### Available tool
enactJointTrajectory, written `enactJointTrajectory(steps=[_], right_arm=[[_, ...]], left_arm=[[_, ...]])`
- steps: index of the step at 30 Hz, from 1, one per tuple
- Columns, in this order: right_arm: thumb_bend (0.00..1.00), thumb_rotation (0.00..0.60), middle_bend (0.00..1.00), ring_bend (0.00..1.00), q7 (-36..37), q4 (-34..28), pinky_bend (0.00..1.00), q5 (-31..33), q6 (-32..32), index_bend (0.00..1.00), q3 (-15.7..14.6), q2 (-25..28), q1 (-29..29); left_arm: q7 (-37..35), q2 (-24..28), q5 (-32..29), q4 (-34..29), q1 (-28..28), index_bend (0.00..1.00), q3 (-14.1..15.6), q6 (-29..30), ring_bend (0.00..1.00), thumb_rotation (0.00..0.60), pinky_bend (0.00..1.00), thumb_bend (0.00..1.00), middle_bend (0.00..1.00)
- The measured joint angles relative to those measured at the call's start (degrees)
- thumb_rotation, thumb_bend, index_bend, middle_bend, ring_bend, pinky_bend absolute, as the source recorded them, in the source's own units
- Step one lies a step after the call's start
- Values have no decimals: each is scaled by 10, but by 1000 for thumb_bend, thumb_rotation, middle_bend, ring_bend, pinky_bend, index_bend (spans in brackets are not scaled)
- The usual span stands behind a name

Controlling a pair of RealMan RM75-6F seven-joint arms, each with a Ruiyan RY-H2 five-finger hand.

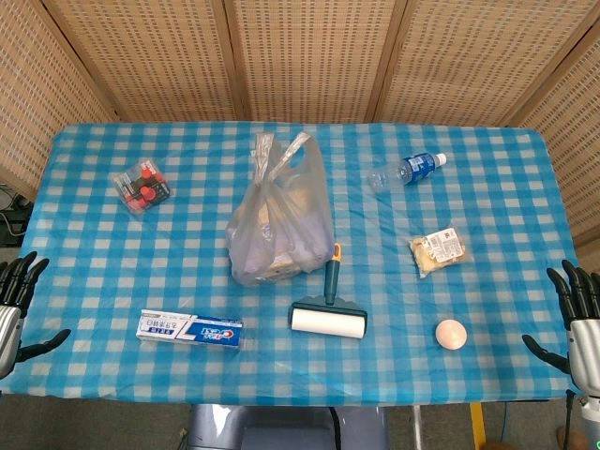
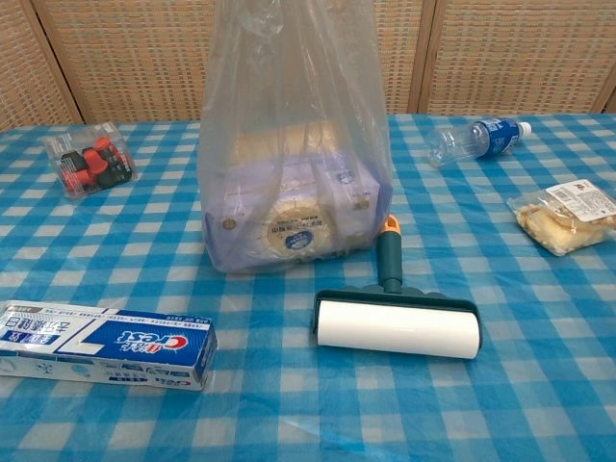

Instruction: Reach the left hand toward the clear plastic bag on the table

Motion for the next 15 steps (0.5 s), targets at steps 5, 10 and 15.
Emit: enactJointTrajectory(steps=[5, 10, 15], right_arm=[[0, 600, 0, 0, 0, 0, 0, 1, -2, 41, 0, -1, 1], [0, 600, 0, 0, 6, -1, 0, 5, -3, 41, 2, 1, 0], [0, 600, 0, 0, 10, -2, 0, 15, -11, 41, 5, 4, 2]], left_arm=[[-1, -1, 0, 2, 0, 0, 1, -2, 0, 600, 0, 0, 0], [-14, -2, 1, 2, -7, 0, -2, -9, 0, 600, 0, 0, 0], [-46, -8, 5, 4, -39, 0, -18, -36, 0, 600, 0, 0, 0]])
